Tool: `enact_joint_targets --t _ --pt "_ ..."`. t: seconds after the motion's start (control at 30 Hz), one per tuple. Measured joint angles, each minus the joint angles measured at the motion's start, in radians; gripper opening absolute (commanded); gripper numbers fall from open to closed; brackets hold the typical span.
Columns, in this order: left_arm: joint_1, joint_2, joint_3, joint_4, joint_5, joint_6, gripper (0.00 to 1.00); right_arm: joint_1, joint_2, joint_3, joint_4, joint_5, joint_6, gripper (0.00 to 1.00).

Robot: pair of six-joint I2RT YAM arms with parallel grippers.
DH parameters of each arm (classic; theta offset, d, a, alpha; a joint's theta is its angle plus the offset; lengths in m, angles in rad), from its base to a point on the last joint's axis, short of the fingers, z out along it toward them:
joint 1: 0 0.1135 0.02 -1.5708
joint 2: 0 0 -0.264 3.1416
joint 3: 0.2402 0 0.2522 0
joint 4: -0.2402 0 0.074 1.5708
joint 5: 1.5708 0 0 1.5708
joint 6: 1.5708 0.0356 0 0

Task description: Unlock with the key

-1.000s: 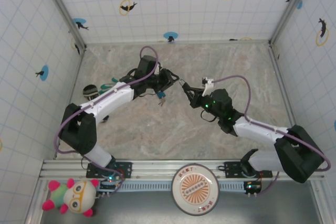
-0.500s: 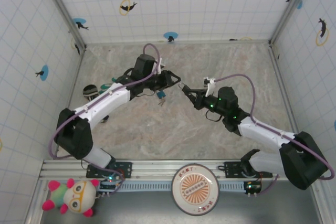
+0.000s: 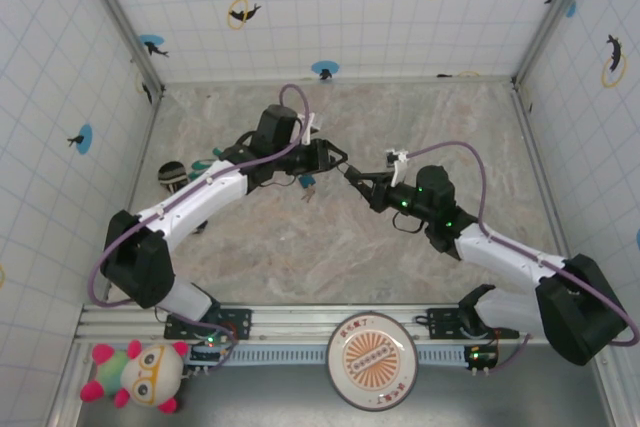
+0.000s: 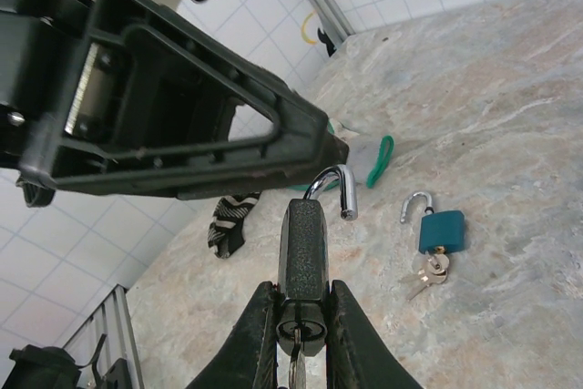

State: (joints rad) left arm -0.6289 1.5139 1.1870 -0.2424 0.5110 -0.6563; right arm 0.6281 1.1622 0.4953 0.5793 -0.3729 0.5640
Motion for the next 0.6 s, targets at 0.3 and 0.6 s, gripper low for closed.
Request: enact_joint_targets --t 0.3,0.6 --pt "-0.001 0.014 0.005 -0.057 -0.026 0.032 0.21 0.002 -0.078 0.000 -0.049 -0.006 -0.058 0.00" --pt "-0.001 0.031 0.006 -0.074 -0.014 0.032 0.19 0.002 -0.146 -0.006 -0.060 0.082 -0.095 0.00"
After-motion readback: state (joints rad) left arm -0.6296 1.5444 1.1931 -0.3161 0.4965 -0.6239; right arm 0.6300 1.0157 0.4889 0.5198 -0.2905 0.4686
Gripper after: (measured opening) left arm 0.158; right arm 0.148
